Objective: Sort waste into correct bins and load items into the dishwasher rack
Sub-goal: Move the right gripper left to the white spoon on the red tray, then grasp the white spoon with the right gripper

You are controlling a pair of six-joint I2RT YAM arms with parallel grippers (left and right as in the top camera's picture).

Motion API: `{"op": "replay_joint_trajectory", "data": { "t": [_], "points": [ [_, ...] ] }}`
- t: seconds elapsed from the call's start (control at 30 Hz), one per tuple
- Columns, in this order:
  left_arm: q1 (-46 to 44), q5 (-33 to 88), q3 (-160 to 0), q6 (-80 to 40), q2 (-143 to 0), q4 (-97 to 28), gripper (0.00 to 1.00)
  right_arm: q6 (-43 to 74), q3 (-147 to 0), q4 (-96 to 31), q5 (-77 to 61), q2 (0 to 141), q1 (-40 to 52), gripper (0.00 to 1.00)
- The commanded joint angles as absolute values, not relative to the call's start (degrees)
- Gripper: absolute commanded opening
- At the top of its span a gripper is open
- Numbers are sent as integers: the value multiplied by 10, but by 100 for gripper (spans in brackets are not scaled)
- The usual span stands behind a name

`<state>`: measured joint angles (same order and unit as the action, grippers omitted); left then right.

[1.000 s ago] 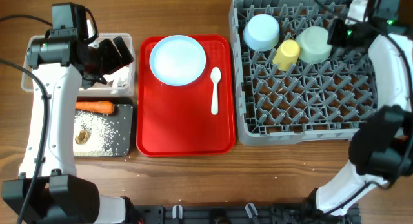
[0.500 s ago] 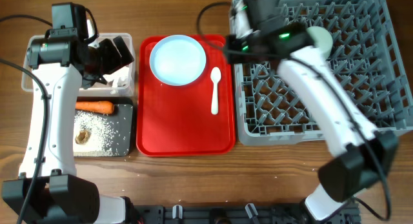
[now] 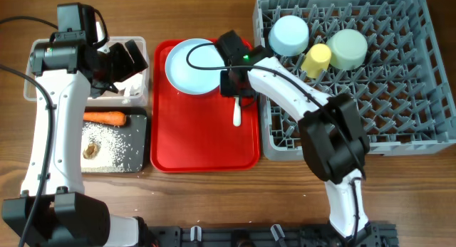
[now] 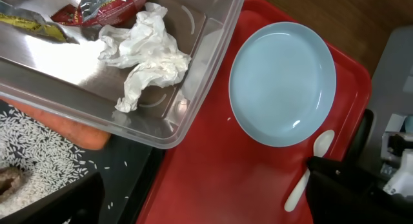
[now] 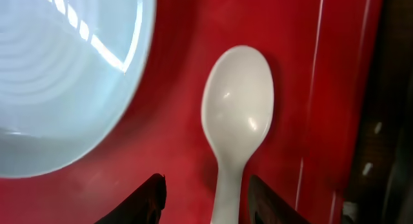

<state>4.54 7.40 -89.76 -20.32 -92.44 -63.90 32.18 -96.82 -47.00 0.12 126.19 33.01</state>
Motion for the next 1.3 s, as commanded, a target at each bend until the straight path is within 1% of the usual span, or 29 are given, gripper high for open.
{"op": "replay_joint_trajectory", "data": {
  "t": [0.0,0.13,0.27,0.37,0.5,0.73,0.9,1.0,1.17,1.23,1.27],
  "points": [
    [47,81,-904,-204,-923,-638,100,345,-965,-463,18,1289,333,44],
    [47,81,-904,-204,-923,-638,100,345,-964,-455,26,1320,334,44],
    [47,81,-904,-204,-923,-638,100,345,-964,-455,25,1331,334,41],
    [47,81,-904,-204,-923,-638,100,345,-964,-454,24,1331,334,34],
    [47,81,-904,-204,-923,-638,100,345,-964,-452,21,1331,334,30],
    [47,81,-904,-204,-923,-638,100,345,-963,-454,22,1332,338,18],
    [47,81,-904,-204,-923,-638,100,334,-965,-459,21,1331,339,15],
    [47,81,-904,-204,-923,-638,100,330,-971,-464,7,1328,339,9],
    [47,81,-904,-204,-923,-638,100,329,-977,-469,0,1315,335,10],
    [47,81,-904,-204,-923,-638,100,327,-977,-470,0,1307,335,4],
    [47,81,-904,-204,-923,-638,100,320,-977,-470,0,1302,335,4]
  ]
}}
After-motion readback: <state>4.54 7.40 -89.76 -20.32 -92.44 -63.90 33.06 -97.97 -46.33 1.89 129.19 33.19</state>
